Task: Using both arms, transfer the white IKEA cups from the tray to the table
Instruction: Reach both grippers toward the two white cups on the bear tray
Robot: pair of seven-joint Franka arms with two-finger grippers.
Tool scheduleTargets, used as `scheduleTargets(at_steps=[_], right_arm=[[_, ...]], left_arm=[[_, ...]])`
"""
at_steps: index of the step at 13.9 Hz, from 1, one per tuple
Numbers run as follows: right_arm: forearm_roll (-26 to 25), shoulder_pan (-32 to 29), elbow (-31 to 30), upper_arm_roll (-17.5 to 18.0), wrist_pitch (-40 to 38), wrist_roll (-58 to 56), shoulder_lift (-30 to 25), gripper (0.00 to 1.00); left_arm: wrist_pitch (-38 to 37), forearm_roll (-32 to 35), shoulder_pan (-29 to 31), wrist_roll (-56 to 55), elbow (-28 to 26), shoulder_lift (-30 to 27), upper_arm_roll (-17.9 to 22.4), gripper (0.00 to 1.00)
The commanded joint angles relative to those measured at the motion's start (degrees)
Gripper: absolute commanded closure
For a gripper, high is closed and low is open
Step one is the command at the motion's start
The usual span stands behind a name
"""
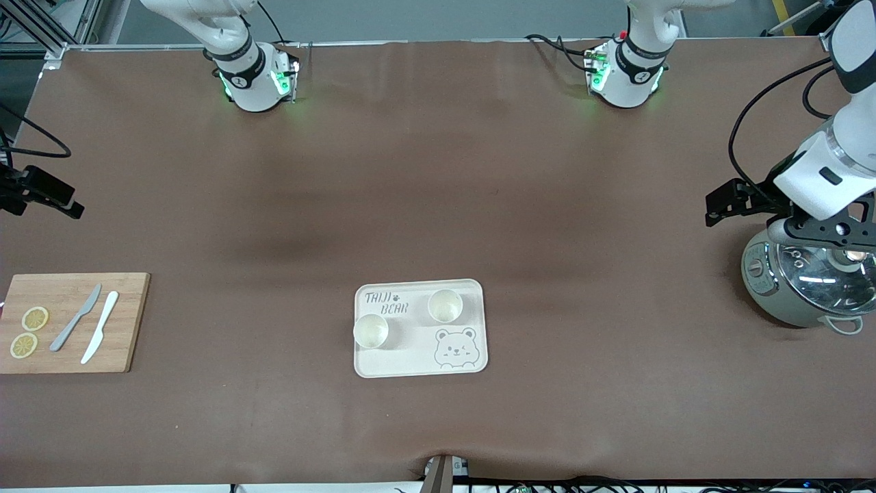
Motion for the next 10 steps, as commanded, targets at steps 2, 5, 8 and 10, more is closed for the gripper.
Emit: scheduleTargets(at_steps=[2,5,8,10], right_arm=[[-0.9,1.0,2.0,0.4,-2.7,0.5,-0.6,0.0],[-1.4,1.0,2.4,0.4,-2.9,0.5,-0.6,0.0],[-1.4,1.0,2.4,0.4,-2.9,0.2,-0.5,0.0],[-1.4,0.9,2.4,0.3,-2.8,-0.1,-0.4,0.0]], left_arm=[[0.6,0.5,0.0,-0.4,0.5,0.2,-0.4,0.0],[2.8,-0.6,-0.6,-0.7,0.7,3.0,-1.8,0.0],[6.2,-2.2,-3.1,-7.4,1.1,8.8,-2.4,0.0],[8.8,-1.8,-7.5,-14.0,7.6,17.6,-2.1,0.0]])
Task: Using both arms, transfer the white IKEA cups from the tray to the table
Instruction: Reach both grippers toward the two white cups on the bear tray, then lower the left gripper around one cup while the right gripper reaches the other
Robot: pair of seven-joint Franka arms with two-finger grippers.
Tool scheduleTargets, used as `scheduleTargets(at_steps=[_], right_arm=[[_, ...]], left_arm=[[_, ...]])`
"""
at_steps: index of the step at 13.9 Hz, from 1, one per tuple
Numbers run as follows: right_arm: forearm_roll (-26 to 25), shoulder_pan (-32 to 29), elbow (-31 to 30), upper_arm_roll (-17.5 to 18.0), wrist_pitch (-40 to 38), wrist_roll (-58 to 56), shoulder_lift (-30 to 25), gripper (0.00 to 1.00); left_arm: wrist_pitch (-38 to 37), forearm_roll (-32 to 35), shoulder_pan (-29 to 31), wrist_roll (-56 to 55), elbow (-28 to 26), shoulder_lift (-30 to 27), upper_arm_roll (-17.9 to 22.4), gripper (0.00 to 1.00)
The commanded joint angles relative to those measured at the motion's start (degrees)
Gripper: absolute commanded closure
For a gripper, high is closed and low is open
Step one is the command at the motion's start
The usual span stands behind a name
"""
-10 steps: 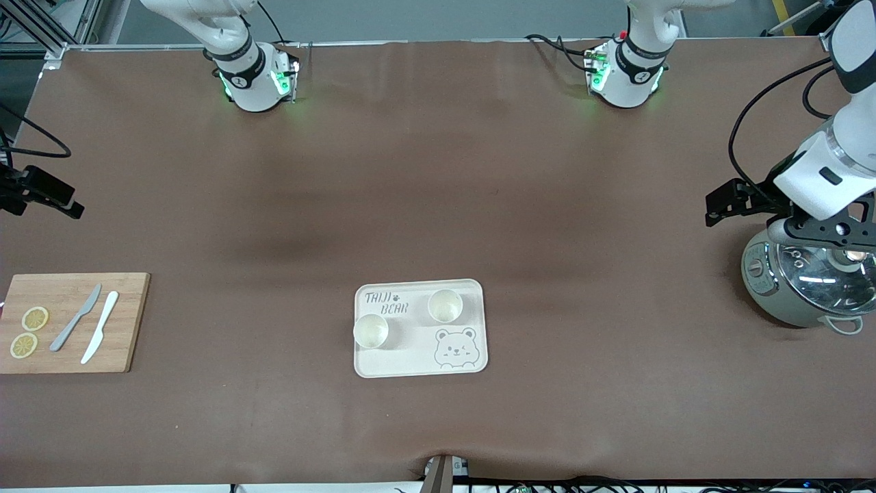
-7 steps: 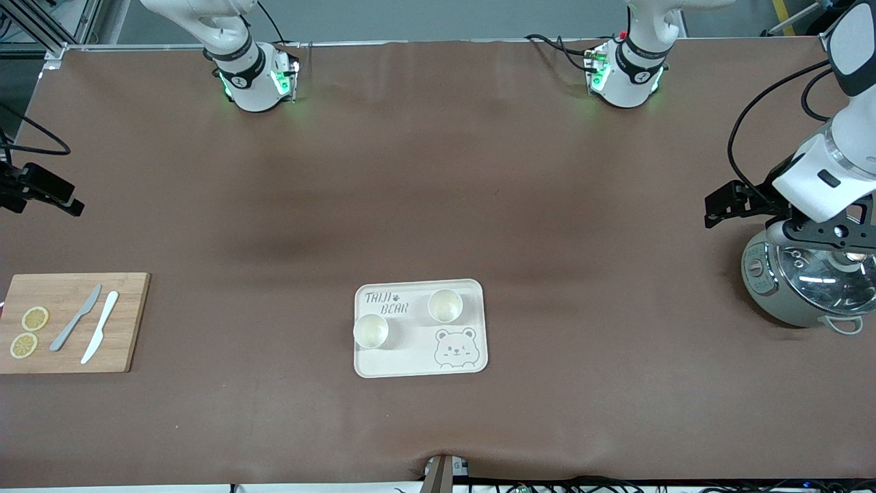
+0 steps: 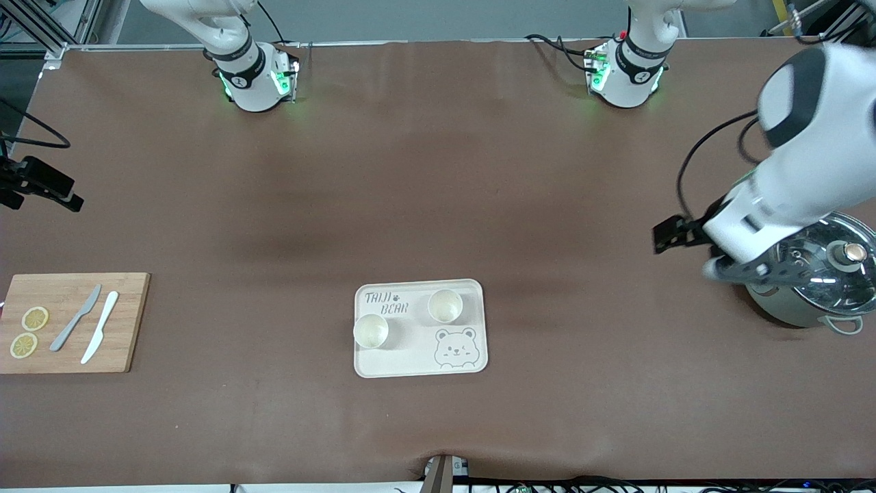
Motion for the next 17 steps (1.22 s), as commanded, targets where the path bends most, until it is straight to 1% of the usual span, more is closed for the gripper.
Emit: scheduleTargets(at_steps=[1,2,4,5,8,10,12,13,15,17], right_arm=[[-0.8,-0.1,0.2,-0.1,-0.7,-0.2,-0.2,0.0],[-0.8,-0.4,0.1,-0.1,-0.7,-0.3,0.0,0.0],[-0.6,0.0,-0.2,-0.1,-0.7,-0.1,1.2,0.0],[-0.3,0.4,-0.5,-0.1,-0.7,-0.1,2.2,0.0],[-0.1,2.0,-0.3,0.0,-1.4,0.3,6.0,0.0],[1.8,3.8,0.0,0.0,-0.8,0.6,9.1,0.0],[4.0,5.3,0.0,0.0,1.6,0.6,12.1,0.0],[4.0,6.1,0.0,0.0,3.2,0.6,13.4,0.0],[5.2,7.6,0.0,0.0,7.3,1.3,16.3,0.0],[7.1,8.7,0.2,0.0,10.2,5.8,19.4,0.0]], left_arm=[[2.0,-0.5,-5.3,-8.2,10.5,12.5,0.3,0.0],[3.7,-0.5,-6.7,-9.2,12.1,15.4,0.2,0.0],[10.1,-0.6,-9.6,-9.9,12.2,19.0,0.1,0.0],[13.9,-0.8,-11.6,-12.3,12.3,21.2,-0.1,0.0],[22.2,-1.2,-14.5,-15.8,12.4,24.8,-0.5,0.0],[27.4,-1.4,-16.2,-17.9,12.4,27.2,-0.6,0.0],[29.3,-1.7,-18.6,-18.4,12.4,28.9,-0.5,0.0],[29.7,-1.7,-19.4,-18.8,12.4,29.6,-0.3,0.0],[33.5,-1.6,-21.2,-20.2,12.4,31.6,-0.2,0.0],[35.1,-1.5,-22.6,-21.3,12.3,32.7,0.1,0.0]])
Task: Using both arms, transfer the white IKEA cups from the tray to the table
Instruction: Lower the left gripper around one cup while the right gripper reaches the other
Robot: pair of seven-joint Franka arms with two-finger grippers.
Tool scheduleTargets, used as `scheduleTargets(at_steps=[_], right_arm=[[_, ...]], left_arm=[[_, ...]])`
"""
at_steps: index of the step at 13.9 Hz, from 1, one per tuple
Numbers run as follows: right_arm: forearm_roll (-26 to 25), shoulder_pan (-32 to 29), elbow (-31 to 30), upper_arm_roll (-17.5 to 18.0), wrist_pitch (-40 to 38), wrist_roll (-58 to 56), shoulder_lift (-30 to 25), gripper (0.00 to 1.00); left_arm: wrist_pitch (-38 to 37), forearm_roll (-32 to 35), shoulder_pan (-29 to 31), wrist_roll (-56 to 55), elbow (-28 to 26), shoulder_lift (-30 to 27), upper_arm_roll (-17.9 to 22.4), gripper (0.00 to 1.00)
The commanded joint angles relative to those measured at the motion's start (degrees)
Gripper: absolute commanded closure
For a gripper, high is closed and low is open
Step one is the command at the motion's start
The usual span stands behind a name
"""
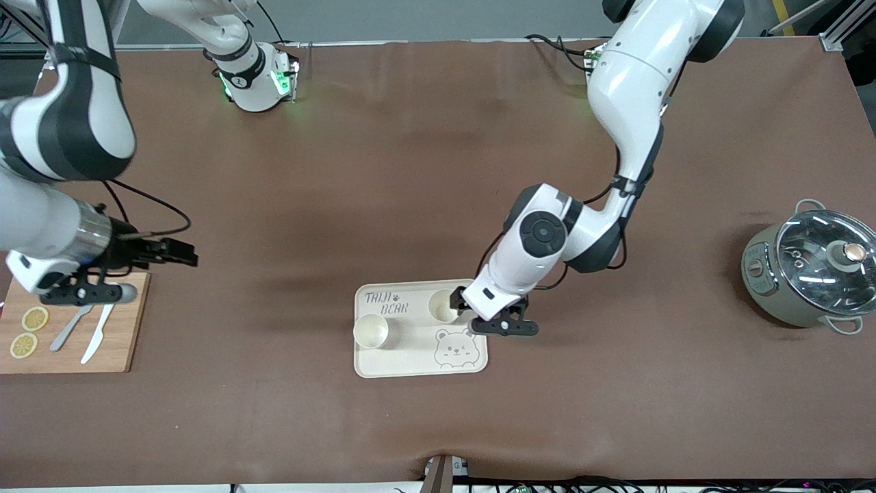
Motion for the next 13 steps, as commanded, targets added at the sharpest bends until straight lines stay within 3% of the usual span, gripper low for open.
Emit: scheduleTargets(at_steps=[1,6,9,13], right_arm=[[2.2,1.5,2.7,-0.3,2.5,5.9,4.9,0.0],[7.1,5.6,4.6,-0.3,10.5,13.3,12.7,0.0],[7.6,8.2,8.7,-0.2,13.7,18.4,18.2,0.0],[7.6,12.1,11.5,-0.2,24.3,25.6,23.9,0.0]], left_arm=[[1.2,-1.2,-1.5,-0.9,1.7,1.9,0.9,0.0],[1.3,-1.2,-1.6,-0.7,1.3,3.0,0.8,0.0],[1.2,-0.9,-2.3,-0.9,1.2,3.5,0.8,0.0],[1.2,-0.6,-2.4,-0.9,0.8,3.8,0.8,0.0]])
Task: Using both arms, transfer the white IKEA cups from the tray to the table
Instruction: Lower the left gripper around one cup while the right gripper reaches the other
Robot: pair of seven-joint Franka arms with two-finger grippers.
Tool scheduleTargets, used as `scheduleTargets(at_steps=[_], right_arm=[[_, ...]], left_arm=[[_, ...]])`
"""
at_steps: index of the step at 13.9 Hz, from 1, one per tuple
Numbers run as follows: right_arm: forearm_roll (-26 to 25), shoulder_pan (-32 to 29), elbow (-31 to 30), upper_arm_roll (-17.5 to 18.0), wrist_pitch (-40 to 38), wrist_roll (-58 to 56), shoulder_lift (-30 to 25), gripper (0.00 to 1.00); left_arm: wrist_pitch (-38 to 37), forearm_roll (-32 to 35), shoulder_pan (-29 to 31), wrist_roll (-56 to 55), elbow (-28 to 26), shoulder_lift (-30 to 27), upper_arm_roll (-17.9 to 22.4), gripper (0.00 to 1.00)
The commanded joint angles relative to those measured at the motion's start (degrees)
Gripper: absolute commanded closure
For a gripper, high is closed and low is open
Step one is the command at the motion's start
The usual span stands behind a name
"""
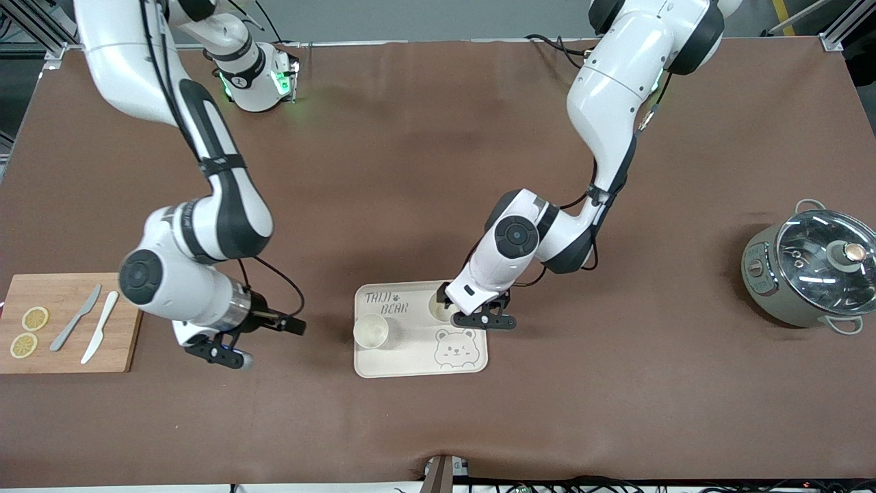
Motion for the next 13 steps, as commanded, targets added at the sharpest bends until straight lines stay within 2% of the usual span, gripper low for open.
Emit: scheduleTargets(at_steps=[1,2,5,7,13], right_arm=[[1.0,2.5,3.8,-0.5,3.4,3.7,4.5,0.0],[1.0,3.3,4.8,-0.5,3.9,5.2,5.5,0.0],[0.7,5.9,7.7,-0.6,4.5,8.3,8.8,0.0],[0.4,7.1,7.7,-0.7,7.3,9.4,10.0,0.0],[-2.8,9.6,7.0,-0.8,8.7,9.5,11.5,0.0]], left_arm=[[0.1,-1.5,-0.9,-1.2,0.6,0.0,0.5,0.35],[0.0,-1.5,-1.0,-3.6,0.6,-0.2,0.5,0.99],[0.0,-1.0,-0.8,-3.5,0.3,-0.4,0.5,1.0],[-0.2,-1.0,-0.5,-3.5,0.2,-0.5,0.5,1.0],[-1.4,-1.1,0.0,-3.7,0.2,-1.2,0.5,1.0]])
